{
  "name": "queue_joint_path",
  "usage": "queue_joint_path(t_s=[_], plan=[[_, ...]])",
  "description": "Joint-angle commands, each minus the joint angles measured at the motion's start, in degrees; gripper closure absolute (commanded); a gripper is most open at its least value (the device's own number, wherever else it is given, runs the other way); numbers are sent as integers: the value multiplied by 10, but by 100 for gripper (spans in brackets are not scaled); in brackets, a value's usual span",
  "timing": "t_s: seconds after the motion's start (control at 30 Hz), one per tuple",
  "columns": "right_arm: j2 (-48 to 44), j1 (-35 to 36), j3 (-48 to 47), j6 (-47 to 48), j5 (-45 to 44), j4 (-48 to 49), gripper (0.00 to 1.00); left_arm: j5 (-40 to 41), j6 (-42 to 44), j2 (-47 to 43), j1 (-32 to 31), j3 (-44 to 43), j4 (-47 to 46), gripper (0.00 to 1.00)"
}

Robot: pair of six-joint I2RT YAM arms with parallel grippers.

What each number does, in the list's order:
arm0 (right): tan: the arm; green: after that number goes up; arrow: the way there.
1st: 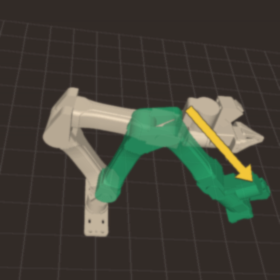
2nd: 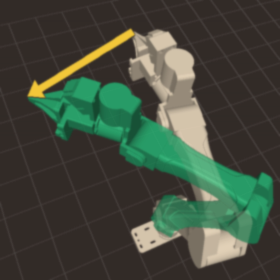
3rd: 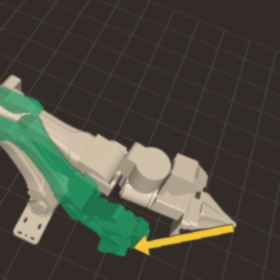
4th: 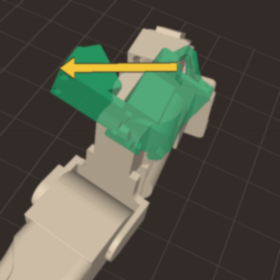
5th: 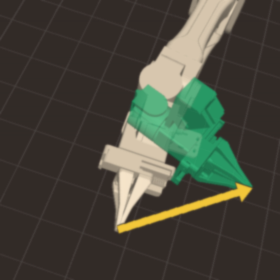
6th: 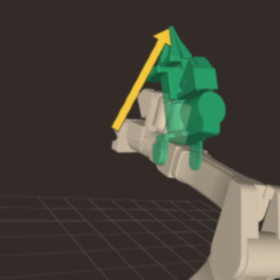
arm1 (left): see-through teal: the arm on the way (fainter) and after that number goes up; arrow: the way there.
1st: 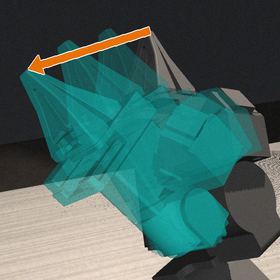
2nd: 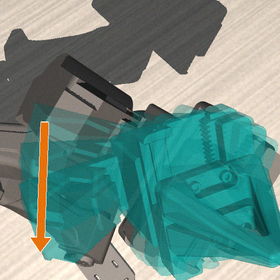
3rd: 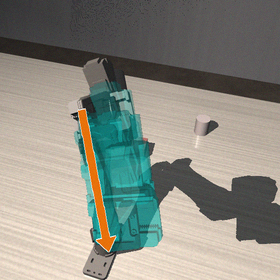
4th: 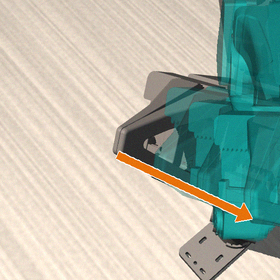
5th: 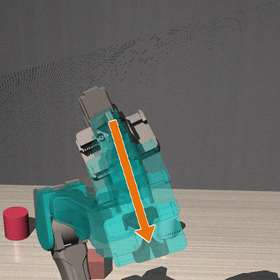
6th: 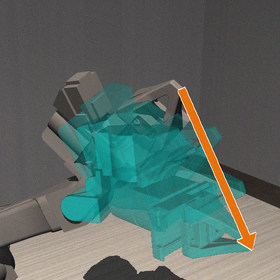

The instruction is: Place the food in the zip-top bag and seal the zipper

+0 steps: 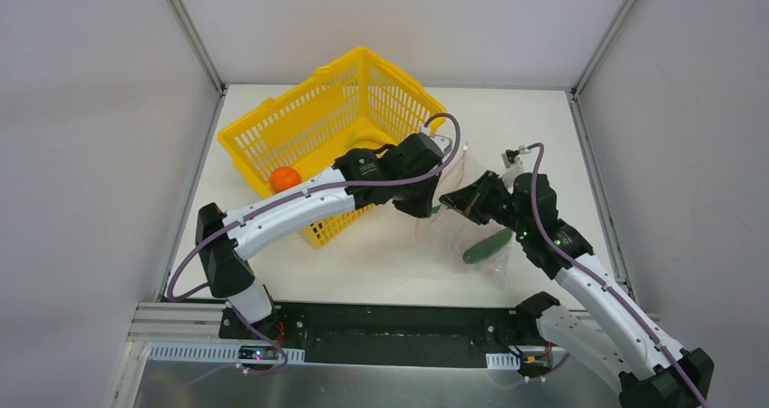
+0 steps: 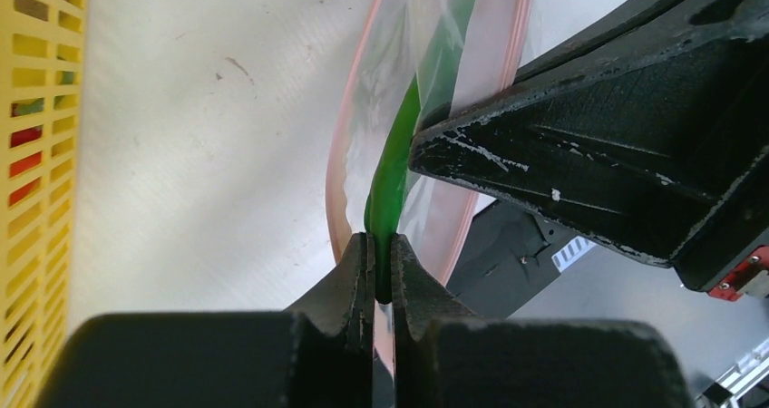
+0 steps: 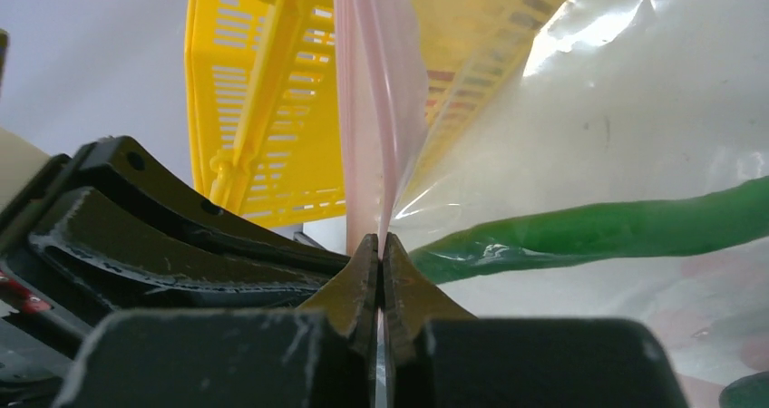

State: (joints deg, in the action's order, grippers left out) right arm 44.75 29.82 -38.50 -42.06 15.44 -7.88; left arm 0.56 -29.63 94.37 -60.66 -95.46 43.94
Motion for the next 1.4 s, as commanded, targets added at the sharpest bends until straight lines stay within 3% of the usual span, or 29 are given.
queue_joint_path(t_s=[0.0, 0.17, 0.27, 0.37, 0.6, 0.8, 0.93, 1.07, 1.13, 1.27, 1.37], plan=[[-17, 0, 7, -24, -41, 55, 100, -5, -41, 1, -6, 12, -60, 100], [-21, -1, 10, -24, -60, 55, 100, -27, -47, 17, -10, 5, -72, 100], [-23, -1, 15, -27, -62, 58, 100, -58, -34, 29, -14, -6, -69, 89], [-28, -1, 18, -22, -77, 56, 100, -70, -14, 34, -18, -20, -36, 71], [-59, -1, 16, 24, -107, 58, 100, -37, 19, -31, -18, 0, -28, 41], [-76, -2, 26, 41, -80, 69, 100, -70, 44, -46, -17, -18, -26, 42], [-90, -1, 28, 45, -84, 72, 100, -78, 61, -22, -17, -46, 20, 58], [-93, -1, 23, 65, -71, 70, 100, -78, 76, -48, -18, -38, 2, 59], [-98, -2, 26, 76, -68, 74, 100, -49, 87, -84, -18, -20, -17, 54], [-102, -1, 13, 97, -83, 40, 100, 44, 130, -154, -13, 9, -22, 35], [-98, -2, -6, 122, -91, 5, 100, 73, 162, -189, 25, 16, 5, 24]])
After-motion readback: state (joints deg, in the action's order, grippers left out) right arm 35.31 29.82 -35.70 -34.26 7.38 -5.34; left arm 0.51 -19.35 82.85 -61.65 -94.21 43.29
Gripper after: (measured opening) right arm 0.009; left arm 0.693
